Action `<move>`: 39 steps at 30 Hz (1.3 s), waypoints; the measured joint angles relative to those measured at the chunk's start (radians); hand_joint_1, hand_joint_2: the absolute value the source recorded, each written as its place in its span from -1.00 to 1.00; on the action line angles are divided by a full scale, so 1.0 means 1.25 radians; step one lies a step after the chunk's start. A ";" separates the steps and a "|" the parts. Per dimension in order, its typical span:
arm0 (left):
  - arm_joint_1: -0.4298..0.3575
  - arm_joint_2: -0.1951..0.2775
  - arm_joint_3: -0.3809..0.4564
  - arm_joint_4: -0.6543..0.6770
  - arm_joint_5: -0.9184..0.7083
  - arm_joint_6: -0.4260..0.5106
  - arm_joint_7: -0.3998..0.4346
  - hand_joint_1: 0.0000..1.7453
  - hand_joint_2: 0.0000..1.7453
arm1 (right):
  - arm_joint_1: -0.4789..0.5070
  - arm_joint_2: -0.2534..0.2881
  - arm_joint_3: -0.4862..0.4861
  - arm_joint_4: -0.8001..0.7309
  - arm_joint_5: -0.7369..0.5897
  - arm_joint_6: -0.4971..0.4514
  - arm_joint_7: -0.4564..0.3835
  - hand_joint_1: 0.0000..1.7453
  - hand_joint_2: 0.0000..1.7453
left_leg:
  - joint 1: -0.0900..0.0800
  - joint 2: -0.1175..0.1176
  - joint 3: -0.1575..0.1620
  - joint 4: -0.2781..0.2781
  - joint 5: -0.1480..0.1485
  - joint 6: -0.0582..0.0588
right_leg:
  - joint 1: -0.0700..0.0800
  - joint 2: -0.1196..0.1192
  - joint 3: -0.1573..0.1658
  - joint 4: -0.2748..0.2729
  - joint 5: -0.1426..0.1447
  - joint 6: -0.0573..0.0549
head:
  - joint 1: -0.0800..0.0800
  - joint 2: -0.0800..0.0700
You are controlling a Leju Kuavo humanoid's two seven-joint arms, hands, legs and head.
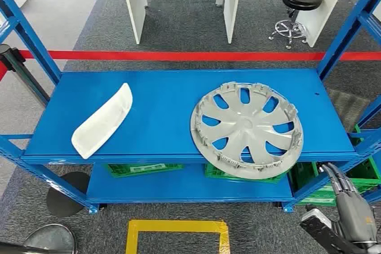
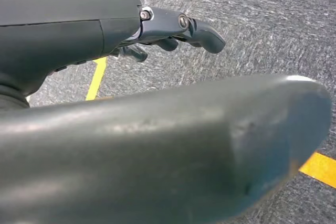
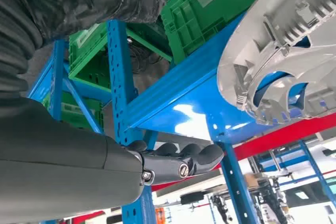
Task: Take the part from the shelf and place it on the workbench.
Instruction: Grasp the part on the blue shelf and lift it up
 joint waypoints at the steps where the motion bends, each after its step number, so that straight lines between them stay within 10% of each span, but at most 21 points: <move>1: 0.000 0.000 0.000 0.000 0.001 0.000 0.000 -1.00 -1.00 | -0.001 0.000 0.000 0.000 0.002 0.003 -0.001 -1.00 1.00 | 0.000 0.000 0.000 0.000 0.000 0.000 | 0.000 0.000 0.000 0.000 0.000 0.000 | 0.000 0.000; 39: -0.003 0.002 0.001 0.000 0.010 0.008 0.004 -1.00 -1.00 | -0.401 0.033 0.233 0.253 0.098 0.154 0.010 -1.00 1.00 | 0.000 0.002 0.000 0.000 0.002 0.002 | 0.000 0.002 0.007 0.001 0.002 0.001 | 0.000 0.000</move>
